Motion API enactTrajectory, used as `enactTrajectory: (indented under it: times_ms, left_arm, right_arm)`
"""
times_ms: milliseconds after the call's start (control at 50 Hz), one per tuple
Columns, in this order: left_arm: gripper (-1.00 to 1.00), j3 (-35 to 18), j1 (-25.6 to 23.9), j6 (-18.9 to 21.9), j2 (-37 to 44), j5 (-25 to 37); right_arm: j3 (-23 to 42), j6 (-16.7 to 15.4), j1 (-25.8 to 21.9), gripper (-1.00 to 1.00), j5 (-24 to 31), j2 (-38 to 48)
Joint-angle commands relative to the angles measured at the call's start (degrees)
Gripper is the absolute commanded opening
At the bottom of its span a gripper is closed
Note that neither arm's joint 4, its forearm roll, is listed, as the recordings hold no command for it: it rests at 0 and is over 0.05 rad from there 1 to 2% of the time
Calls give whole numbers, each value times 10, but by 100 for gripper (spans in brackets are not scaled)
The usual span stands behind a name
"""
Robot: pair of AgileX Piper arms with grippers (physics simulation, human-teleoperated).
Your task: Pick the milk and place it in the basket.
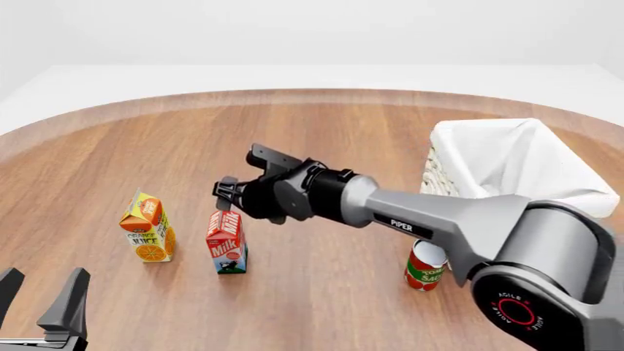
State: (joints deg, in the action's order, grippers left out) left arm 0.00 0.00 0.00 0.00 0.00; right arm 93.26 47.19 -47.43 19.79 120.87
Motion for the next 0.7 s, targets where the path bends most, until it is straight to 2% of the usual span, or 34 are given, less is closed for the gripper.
enactTrajectory:
  times_ms: [20,700]
  left_arm:
    - [100,0,0,0,0,0]
    - [100,0,0,0,0,0]
  right_arm:
    - [2,3,-1,100,-4,6]
    - [11,16,-10,100,-12,30]
